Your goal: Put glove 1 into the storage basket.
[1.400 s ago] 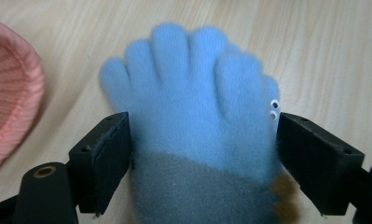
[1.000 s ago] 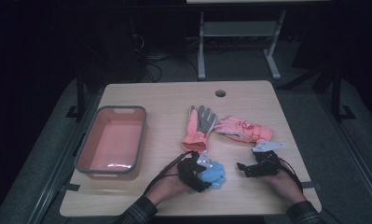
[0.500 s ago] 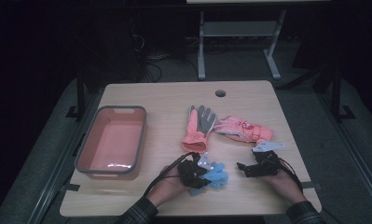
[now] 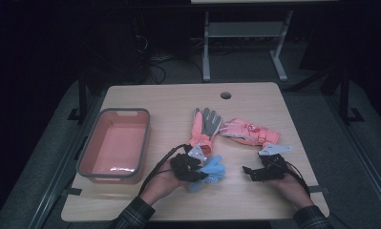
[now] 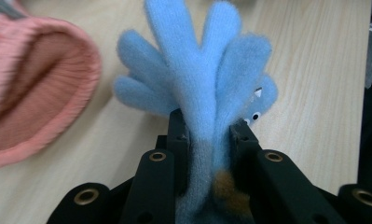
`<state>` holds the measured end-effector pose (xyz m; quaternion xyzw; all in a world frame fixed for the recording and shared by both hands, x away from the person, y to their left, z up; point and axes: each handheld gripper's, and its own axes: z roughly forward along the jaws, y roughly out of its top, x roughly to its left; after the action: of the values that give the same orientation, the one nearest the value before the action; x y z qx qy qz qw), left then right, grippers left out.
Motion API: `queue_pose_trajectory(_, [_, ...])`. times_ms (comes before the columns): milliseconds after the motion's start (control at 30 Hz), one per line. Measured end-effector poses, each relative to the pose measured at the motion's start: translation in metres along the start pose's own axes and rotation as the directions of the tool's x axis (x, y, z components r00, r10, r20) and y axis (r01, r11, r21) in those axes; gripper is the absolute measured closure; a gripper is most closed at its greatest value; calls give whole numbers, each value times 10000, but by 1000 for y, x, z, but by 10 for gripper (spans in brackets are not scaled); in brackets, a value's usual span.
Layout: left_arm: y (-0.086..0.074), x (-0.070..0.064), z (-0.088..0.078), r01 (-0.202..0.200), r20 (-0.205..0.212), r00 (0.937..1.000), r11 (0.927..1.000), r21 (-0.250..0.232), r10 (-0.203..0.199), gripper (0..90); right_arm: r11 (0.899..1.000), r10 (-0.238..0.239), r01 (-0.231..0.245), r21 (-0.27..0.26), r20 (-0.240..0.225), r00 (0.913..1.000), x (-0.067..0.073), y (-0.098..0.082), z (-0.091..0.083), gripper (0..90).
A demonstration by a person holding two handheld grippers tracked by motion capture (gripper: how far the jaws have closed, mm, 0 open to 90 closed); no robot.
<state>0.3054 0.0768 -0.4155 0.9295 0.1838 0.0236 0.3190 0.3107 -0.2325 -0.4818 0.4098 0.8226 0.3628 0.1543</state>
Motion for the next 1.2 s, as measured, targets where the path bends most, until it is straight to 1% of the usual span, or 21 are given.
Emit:
queue_pose_trajectory(67, [0, 5, -11, 146, -138, 9998, 9998, -153, -148, 756, 10000, -54, 54, -31, 22, 10000, 0, 0, 0, 133])
queue_pose_trajectory(100, [0, 5, -11, 146, -138, 9998, 9998, -153, -148, 757, 10000, -44, 44, -27, 14, 10000, 0, 0, 0, 133])
queue_pose_trajectory(167, [-1, 8, -20, 327, -212, 9992, 9991, -274, -333, 758, 10000, -57, 57, -29, 23, 10000, 0, 0, 0, 133])
queue_pose_trajectory(233, [-3, 16, -34, 424, -457, 9980, 9984, -362, -441, 760, 10000, -30, 30, -20, 12, 10000, 0, 0, 0, 133])
queue_pose_trajectory(267, [-3, 16, -34, 424, -457, 9980, 9984, -362, -441, 761, 10000, -30, 30, -20, 12, 10000, 0, 0, 0, 133])
queue_pose_trajectory(333, [-5, 21, -43, 601, -643, 9959, 9966, -555, -637, 761, 10000, -36, 36, -21, 19, 10000, 0, 0, 0, 133])
queue_pose_trajectory(367, [-5, 24, -49, 575, -714, 9956, 9971, -491, -609, 762, 10000, -45, 45, -23, 19, 10000, 0, 0, 0, 133])
queue_pose_trajectory(400, [-6, 26, -53, 711, -819, 9937, 9954, -641, -763, 762, 10000, -31, 31, -19, 17, 10000, 0, 0, 0, 133])
queue_pose_trajectory(433, [-7, 31, -64, 817, -1027, 9907, 9941, -717, -888, 763, 10000, 11, -11, 4, 1, 10000, 0, 0, 0, 133])
queue_pose_trajectory(467, [-7, 34, -69, 821, -1140, 9894, 9941, -714, -899, 763, 10000, 9, -9, 2, -1, 10000, 0, 0, 0, 133])
queue_pose_trajectory(500, [-7, 34, -69, 821, -1140, 9894, 9941, -714, -899, 763, 10000, 11, -11, 2, -4, 10000, 0, 0, 0, 133])
queue_pose_trajectory(633, [-10, 46, -90, 968, -1646, 9803, 9919, -822, -1093, 764, 10000, 8, -8, 2, 2, 10000, 0, 0, 0, 133])
queue_pose_trajectory(667, [-13, 52, -100, 1091, -1865, 9746, 9900, -893, -1243, 765, 10000, 13, -13, 2, 0, 10000, 0, 0, 0, 133])
queue_pose_trajectory(700, [-13, 52, -100, 1091, -1865, 9746, 9900, -893, -1243, 765, 10000, 7, -7, 0, 1, 10000, 0, 0, 0, 133])
queue_pose_trajectory(767, [-16, 59, -109, 1203, -2065, 9687, 9883, -936, -1375, 765, 10000, 9, -9, -1, 3, 10000, 0, 0, 0, 133])
queue_pose_trajectory(1000, [-32, 81, -135, 1831, -2705, 9389, 9743, -1310, -2129, 765, 10000, 11, -11, -3, 2, 10000, 0, 0, 0, 133])
queue_pose_trajectory(1033, [-38, 86, -141, 2020, -2857, 9294, 9700, -1356, -2335, 765, 10000, 12, -12, -1, 3, 10000, 0, 0, 0, 133])
queue_pose_trajectory(1067, [-41, 89, -144, 2095, -2976, 9233, 9678, -1395, -2428, 765, 10000, 10, -10, 1, 5, 10000, 0, 0, 0, 133])
queue_pose_trajectory(1100, [-41, 89, -144, 2095, -2976, 9233, 9678, -1395, -2428, 765, 10000, 10, -10, 1, 5, 10000, 0, 0, 0, 133])
queue_pose_trajectory(1167, [-48, 94, -148, 2328, -3185, 9096, 9623, -1409, -2667, 765, 10000, 7, -7, -3, 5, 10000, 0, 0, 0, 133])
queue_pose_trajectory(1200, [-55, 99, -152, 2576, -3340, 8956, 9548, -1486, -2936, 765, 10000, 11, -11, 1, 3, 10000, 0, 0, 0, 133])
